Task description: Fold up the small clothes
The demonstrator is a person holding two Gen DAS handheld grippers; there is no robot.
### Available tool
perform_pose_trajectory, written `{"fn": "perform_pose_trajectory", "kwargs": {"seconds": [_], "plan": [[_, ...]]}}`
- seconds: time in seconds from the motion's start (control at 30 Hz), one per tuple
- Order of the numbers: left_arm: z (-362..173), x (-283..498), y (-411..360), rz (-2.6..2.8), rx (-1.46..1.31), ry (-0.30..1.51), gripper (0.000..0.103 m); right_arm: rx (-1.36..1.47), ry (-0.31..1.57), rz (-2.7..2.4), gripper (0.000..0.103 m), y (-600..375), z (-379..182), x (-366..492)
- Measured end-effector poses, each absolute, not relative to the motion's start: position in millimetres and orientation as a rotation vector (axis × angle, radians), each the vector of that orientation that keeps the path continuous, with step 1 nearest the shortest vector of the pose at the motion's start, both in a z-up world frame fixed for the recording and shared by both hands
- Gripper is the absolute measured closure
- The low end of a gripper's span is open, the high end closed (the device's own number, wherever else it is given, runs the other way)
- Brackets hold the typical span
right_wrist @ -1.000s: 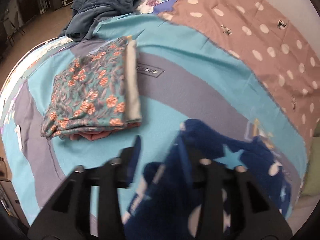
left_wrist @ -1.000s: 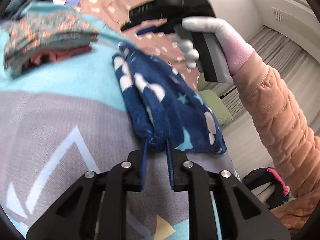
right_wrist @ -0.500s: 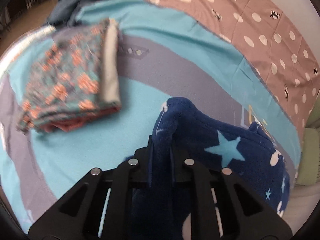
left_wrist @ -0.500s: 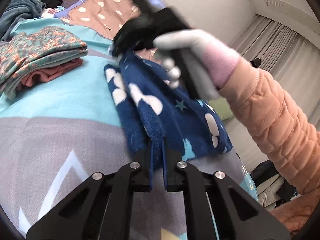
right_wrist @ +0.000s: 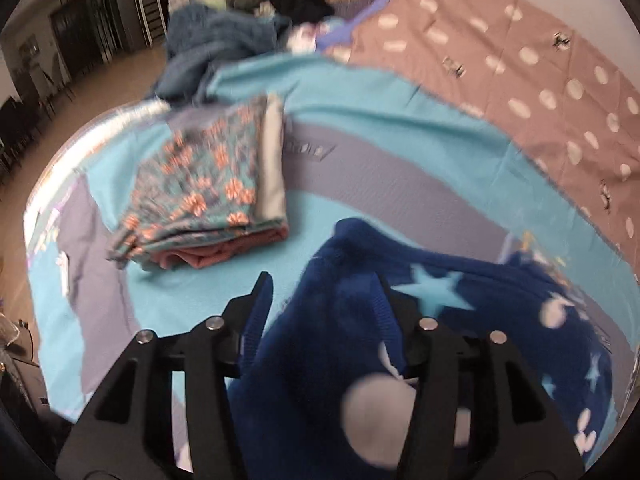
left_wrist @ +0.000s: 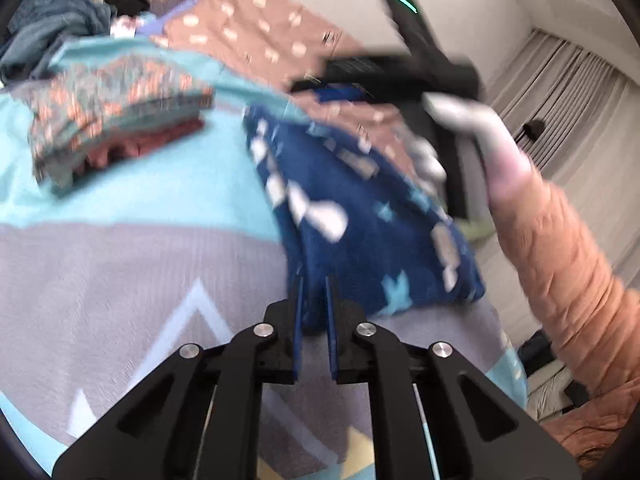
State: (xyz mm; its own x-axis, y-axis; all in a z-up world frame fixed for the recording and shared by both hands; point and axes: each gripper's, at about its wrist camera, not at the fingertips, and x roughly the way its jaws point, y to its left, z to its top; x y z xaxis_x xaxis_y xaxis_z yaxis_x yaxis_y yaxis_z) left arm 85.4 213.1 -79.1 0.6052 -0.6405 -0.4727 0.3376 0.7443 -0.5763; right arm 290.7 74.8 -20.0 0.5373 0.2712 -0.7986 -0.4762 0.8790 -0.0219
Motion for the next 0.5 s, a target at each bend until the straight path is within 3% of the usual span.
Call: {"fn": "perform_pose_trajectory", "kwargs": {"seconds": [0.1,0.17,0.23,0.37,0.5], "plan": [[-59.2,88.7,203.7,-0.653,-0.455,0.665,0.091,-0.175,0.839,0.417,0.049,19.3,8.5,263.4],[-54.2,95.8,185.2,-0.658,-0.408,0.673,0.081,-0.083,0.828,0.379,0.049,-22.2,13.0,250.3],[-59.3,107.8,162.7,-0.674,-0.373,0.712,0.06,0.007,0.852,0.331,0.049,-63.5,1.1,238.8],[-89.8,116.4,127.4,-0.602,-0.217,0.802,0.057,0.071,1.02,0.156,0.049,-128.4,-74.9,223.4],[-84.3,111.1,132.4,-0.594,-0.22,0.811,0.056,0.138,0.864,0.281,0.049,-151.2,-89.5,201.5]]}}
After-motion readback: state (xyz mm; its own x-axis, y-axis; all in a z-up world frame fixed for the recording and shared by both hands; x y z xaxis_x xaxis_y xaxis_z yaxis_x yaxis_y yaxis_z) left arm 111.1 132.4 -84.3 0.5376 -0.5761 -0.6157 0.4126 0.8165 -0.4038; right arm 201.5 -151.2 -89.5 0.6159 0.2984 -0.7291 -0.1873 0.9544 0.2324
